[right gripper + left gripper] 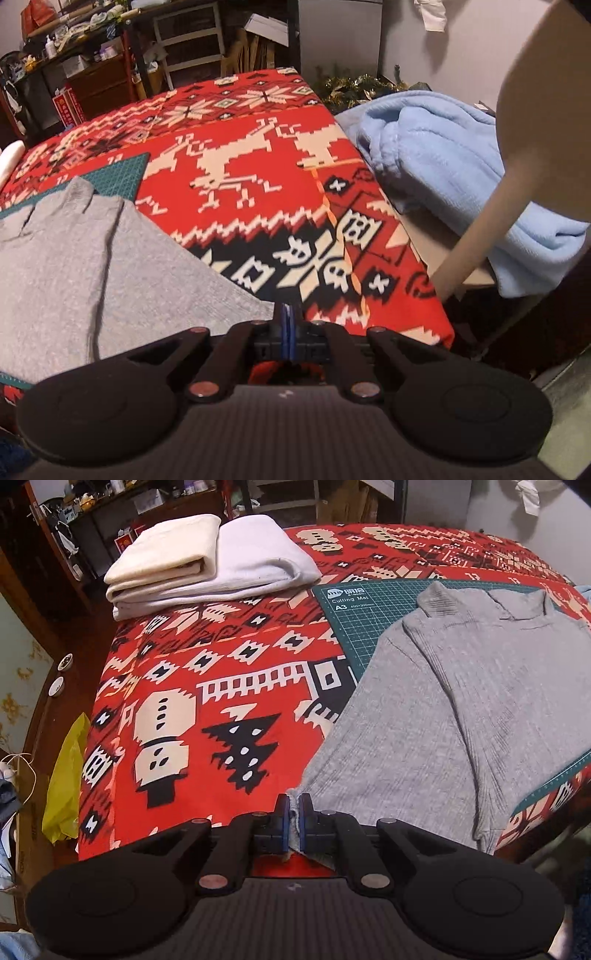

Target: Fold clothes

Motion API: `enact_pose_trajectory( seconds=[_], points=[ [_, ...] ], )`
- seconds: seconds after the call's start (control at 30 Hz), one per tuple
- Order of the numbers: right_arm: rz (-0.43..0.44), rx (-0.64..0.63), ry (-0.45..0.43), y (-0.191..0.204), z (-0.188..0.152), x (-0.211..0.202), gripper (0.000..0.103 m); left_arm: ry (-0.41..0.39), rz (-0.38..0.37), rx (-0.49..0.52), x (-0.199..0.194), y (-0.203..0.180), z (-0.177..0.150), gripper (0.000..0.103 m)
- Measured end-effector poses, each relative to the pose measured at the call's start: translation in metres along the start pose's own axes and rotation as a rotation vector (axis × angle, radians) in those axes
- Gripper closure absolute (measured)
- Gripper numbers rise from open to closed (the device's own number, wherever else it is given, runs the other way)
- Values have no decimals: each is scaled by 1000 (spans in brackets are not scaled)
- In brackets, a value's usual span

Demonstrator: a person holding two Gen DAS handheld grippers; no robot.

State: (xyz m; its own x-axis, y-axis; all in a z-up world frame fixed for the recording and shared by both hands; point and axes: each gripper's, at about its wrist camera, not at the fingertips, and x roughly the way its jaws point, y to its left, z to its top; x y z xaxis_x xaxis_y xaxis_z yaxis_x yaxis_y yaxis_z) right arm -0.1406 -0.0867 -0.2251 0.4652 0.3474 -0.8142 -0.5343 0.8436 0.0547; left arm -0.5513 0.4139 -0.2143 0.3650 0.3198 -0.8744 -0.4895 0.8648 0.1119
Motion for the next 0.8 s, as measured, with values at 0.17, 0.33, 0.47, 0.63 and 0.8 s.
enact_pose_trajectory(
  seconds=[0.17,0.33,0.47,0.63,0.8],
  points=[
    [10,-9,1,1,1,0,98,5,15,19,1,-2,4,88],
    [8,-68,-11,4,15,-11,89,-1,38,36,-9,3,9,83],
    [53,-181,-95,27,41,-26,82,-83,-10,71,-18,-3,37,81],
    [253,-301,-165,83,81,-11,67,-226,-126,187,-17,-30,87,62],
    [365,-381,-111,136,105,49,67,-221,-259,264,38,-66,135,62]
  ],
)
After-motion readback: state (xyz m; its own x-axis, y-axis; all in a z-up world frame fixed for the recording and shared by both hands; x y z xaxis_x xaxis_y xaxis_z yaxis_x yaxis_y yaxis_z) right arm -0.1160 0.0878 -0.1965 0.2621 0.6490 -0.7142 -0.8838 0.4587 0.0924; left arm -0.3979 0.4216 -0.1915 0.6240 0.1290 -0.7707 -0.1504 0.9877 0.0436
